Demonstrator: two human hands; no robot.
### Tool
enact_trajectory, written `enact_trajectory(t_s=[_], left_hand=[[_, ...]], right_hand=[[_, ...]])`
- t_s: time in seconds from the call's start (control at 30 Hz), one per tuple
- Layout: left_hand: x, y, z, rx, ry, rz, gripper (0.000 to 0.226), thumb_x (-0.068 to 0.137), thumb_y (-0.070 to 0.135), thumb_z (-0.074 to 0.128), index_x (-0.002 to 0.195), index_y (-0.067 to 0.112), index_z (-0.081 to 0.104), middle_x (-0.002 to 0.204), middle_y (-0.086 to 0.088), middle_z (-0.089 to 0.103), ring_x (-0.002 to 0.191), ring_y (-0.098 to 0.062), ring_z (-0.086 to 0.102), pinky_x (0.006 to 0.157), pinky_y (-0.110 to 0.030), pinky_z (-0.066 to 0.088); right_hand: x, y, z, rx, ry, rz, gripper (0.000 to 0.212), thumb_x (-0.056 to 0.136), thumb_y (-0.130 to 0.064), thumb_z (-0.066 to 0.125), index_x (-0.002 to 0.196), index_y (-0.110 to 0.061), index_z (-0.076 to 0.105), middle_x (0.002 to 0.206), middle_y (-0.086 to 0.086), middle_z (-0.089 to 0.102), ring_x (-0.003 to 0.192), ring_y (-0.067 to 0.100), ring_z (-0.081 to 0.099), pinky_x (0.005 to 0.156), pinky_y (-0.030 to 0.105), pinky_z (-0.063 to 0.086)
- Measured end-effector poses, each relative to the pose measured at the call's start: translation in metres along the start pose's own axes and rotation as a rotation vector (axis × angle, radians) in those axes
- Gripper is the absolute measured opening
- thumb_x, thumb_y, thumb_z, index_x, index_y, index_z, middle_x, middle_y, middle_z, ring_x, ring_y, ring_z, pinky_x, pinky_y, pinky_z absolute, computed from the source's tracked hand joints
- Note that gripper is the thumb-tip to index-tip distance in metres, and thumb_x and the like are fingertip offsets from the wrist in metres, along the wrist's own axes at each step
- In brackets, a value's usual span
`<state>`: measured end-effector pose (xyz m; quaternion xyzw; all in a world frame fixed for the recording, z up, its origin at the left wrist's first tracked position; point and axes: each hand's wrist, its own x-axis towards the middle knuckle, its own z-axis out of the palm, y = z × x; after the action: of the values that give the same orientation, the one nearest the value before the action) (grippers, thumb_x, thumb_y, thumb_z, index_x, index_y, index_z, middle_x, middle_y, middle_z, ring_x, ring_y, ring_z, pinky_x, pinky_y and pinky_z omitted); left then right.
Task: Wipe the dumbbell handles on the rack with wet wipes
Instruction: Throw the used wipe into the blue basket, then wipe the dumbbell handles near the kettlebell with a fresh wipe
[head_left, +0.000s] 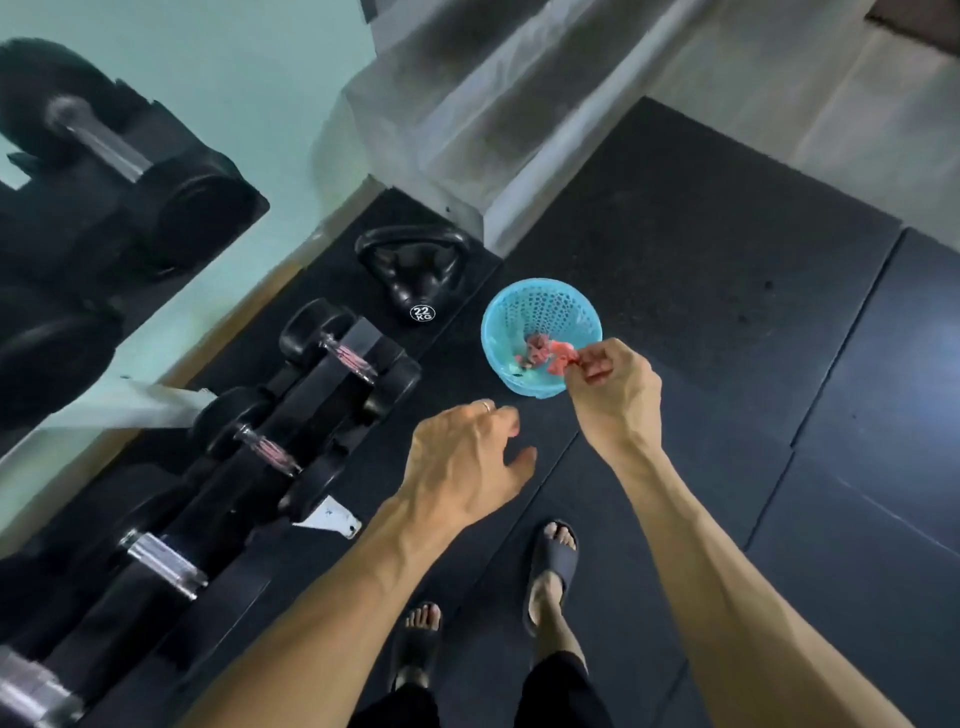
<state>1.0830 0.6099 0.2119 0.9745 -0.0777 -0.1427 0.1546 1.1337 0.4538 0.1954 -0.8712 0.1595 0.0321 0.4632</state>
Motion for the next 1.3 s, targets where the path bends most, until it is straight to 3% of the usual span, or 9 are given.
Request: enact_trajectory(t_s=[0.07, 0.13, 0.3, 0.47, 0.6, 0.73, 0.9, 1.13, 1.3], left_hand=[[0.031, 0.01, 0.01, 0.005, -0.007, -0.053, 0.036, 0.09, 0.055, 0.056, 0.11, 0.026, 0.064, 0.104, 0.009, 0.065, 0.098, -0.014, 0.064, 0.074, -0.03, 0.048], [0.056, 0.018, 0.019, -0.006, -0.005, -0.108, 0.036, 0.09, 0.055, 0.056, 0.11, 0.026, 0.063, 0.104, 0.009, 0.065, 0.098, -0.014, 0.064, 0.074, -0.03, 0.046], [0.089, 0.036, 0.026, -0.014, -0.023, -0.18, 0.036, 0.091, 0.054, 0.057, 0.111, 0.025, 0.063, 0.104, 0.009, 0.064, 0.096, -0.015, 0.064, 0.074, -0.031, 0.049], [0.089, 0.05, 0.021, 0.017, -0.03, -0.14, 0.036, 0.09, 0.054, 0.057, 0.11, 0.025, 0.064, 0.102, 0.009, 0.064, 0.095, -0.014, 0.064, 0.074, -0.032, 0.051], [0.076, 0.062, 0.017, 0.048, -0.047, -0.05, 0.037, 0.091, 0.054, 0.056, 0.111, 0.024, 0.064, 0.102, 0.009, 0.063, 0.097, -0.015, 0.063, 0.073, -0.031, 0.048], [0.048, 0.073, 0.018, 0.087, -0.049, 0.101, 0.036, 0.09, 0.053, 0.058, 0.11, 0.024, 0.065, 0.101, 0.008, 0.064, 0.097, -0.016, 0.063, 0.069, -0.03, 0.045], [-0.001, 0.086, 0.03, 0.12, -0.087, 0.353, 0.035, 0.088, 0.052, 0.06, 0.105, 0.021, 0.066, 0.096, 0.005, 0.065, 0.093, -0.018, 0.065, 0.07, -0.034, 0.052], [-0.105, 0.097, 0.052, 0.165, -0.207, 0.609, 0.035, 0.089, 0.052, 0.059, 0.107, 0.023, 0.066, 0.1, 0.004, 0.064, 0.095, -0.021, 0.064, 0.074, -0.034, 0.05], [-0.194, 0.122, 0.086, 0.189, -0.303, 0.814, 0.034, 0.088, 0.053, 0.059, 0.105, 0.023, 0.066, 0.096, 0.006, 0.063, 0.093, -0.02, 0.064, 0.072, -0.033, 0.048]], right_hand=[[0.041, 0.011, 0.001, -0.009, -0.04, 0.005, 0.014, 0.092, -0.023, 0.066, 0.081, -0.028, 0.059, 0.074, -0.024, 0.057, 0.073, 0.001, 0.059, 0.071, 0.024, 0.048], [0.077, 0.022, 0.002, -0.034, -0.094, 0.0, 0.006, 0.094, -0.023, 0.065, 0.097, -0.022, 0.06, 0.077, -0.027, 0.053, 0.075, 0.0, 0.058, 0.072, 0.023, 0.047], [0.122, 0.039, -0.01, -0.08, -0.225, 0.006, 0.031, 0.093, -0.026, 0.067, 0.122, -0.015, 0.059, 0.096, -0.016, 0.055, 0.09, 0.008, 0.06, 0.079, 0.025, 0.047], [0.112, 0.046, -0.034, -0.125, -0.227, -0.082, 0.033, 0.092, -0.027, 0.068, 0.122, -0.014, 0.062, 0.086, -0.029, 0.046, 0.102, 0.012, 0.061, 0.088, 0.03, 0.051], [0.086, 0.048, -0.054, -0.147, -0.189, -0.096, 0.034, 0.089, -0.025, 0.069, 0.121, -0.014, 0.063, 0.104, -0.012, 0.057, 0.1, 0.011, 0.061, 0.09, 0.032, 0.053], [0.041, 0.054, -0.071, -0.188, -0.106, -0.07, 0.034, 0.088, -0.028, 0.069, 0.118, -0.015, 0.064, 0.109, 0.001, 0.062, 0.098, 0.019, 0.063, 0.086, 0.039, 0.054], [-0.048, 0.074, -0.092, -0.219, 0.058, -0.008, 0.039, 0.088, -0.031, 0.069, 0.123, -0.015, 0.062, 0.112, 0.001, 0.061, 0.102, 0.019, 0.061, 0.087, 0.037, 0.052], [-0.211, 0.108, -0.11, -0.194, 0.231, 0.206, 0.039, 0.091, -0.033, 0.066, 0.126, -0.017, 0.06, 0.118, 0.0, 0.059, 0.106, 0.019, 0.059, 0.09, 0.03, 0.047], [-0.346, 0.142, -0.12, -0.162, 0.374, 0.392, 0.036, 0.091, -0.03, 0.066, 0.123, -0.016, 0.06, 0.118, 0.0, 0.059, 0.107, 0.018, 0.059, 0.091, 0.035, 0.049]])
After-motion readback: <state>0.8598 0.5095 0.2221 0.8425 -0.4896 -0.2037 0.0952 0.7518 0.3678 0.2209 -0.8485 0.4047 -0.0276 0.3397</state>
